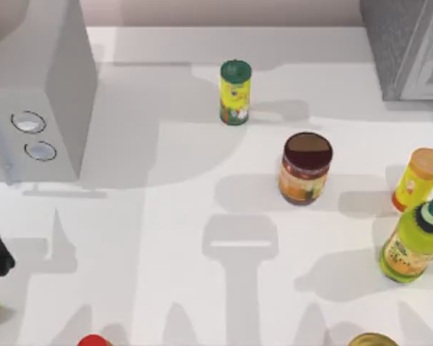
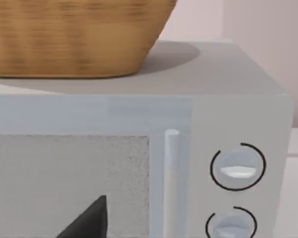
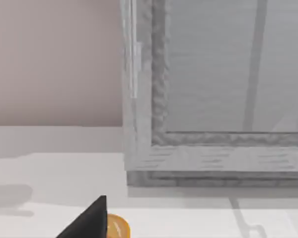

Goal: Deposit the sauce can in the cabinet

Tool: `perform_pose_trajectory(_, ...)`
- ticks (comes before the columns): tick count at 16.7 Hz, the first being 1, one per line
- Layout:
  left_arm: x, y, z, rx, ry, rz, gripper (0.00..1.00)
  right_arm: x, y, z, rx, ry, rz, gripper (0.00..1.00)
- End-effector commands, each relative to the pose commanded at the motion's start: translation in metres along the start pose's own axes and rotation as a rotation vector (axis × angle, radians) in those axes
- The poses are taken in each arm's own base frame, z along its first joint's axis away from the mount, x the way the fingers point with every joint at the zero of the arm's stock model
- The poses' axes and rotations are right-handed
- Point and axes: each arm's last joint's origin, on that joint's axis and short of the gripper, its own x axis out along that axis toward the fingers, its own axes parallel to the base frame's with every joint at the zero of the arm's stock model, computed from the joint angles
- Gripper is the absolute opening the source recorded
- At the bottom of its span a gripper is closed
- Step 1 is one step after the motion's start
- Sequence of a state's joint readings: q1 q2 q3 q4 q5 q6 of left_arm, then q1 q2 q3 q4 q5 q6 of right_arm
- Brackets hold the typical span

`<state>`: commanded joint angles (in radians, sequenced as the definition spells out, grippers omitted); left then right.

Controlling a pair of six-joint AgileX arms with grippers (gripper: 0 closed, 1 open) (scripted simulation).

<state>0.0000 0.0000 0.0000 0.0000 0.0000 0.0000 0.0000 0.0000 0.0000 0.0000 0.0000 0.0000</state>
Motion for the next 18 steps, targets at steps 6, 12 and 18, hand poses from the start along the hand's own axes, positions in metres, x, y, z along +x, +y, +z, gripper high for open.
perform_pose_trajectory(6,0.0,0.0,0.0,0.0,0.0,0.0,1.0,0.001,0.004,0.027,-0.093,-0.003,0.101,1.0)
perform_pose_trajectory(12,0.0,0.0,0.0,0.0,0.0,0.0,1.0,0.042,0.016,0.11,-0.408,0.051,0.426,1.0)
perform_pose_trajectory(18,0.0,0.0,0.0,0.0,0.0,0.0,1.0,0.17,0.036,0.117,-0.621,0.22,0.894,1.0)
